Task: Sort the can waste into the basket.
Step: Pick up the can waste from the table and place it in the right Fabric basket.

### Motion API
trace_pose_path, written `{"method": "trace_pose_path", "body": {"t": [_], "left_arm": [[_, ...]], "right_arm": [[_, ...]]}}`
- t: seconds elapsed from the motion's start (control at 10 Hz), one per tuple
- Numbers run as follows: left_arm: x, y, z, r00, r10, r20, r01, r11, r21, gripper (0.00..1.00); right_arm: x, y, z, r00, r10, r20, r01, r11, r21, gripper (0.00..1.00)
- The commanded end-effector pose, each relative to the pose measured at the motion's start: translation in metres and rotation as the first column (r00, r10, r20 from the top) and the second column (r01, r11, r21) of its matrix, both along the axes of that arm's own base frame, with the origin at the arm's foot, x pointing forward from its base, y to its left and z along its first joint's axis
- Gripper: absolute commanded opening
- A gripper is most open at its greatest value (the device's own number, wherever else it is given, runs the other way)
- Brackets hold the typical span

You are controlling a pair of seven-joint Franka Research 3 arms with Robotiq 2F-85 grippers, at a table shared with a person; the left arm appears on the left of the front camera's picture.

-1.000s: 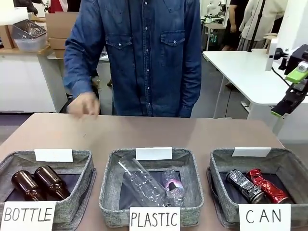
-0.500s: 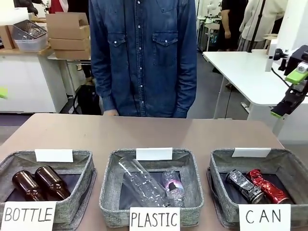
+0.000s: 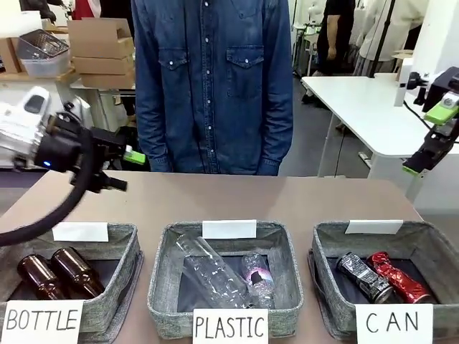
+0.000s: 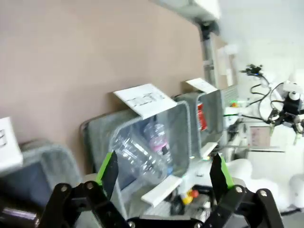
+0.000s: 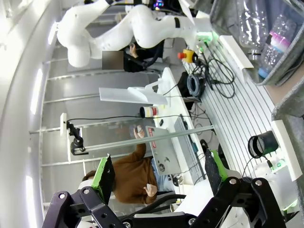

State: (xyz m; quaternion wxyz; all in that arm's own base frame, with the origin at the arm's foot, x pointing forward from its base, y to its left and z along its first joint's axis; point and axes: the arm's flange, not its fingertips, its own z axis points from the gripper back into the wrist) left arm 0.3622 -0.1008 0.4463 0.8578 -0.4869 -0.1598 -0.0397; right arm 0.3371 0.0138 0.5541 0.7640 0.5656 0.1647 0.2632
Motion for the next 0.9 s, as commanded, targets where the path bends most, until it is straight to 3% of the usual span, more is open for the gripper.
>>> {"method": "trace_pose_path", "body": {"t": [0.0,0.8], "left_arm": [[-0.0124,0.0041,0.0241,1.000,-0.017,0.014,0.016,0.996,0.087,1.00],[-0.0124,0.0041,0.0241,1.000,-0.017,0.014,0.016,0.996,0.087,1.00]], "right_arm": [[-0.0014,-0.0015,0.0017,1.000,0.005,0.005,-0.005,1.000,-0.004,1.00],[-0.0014,-0.0015,0.0017,1.000,0.005,0.005,-0.005,1.000,-0.004,1.00]]}}
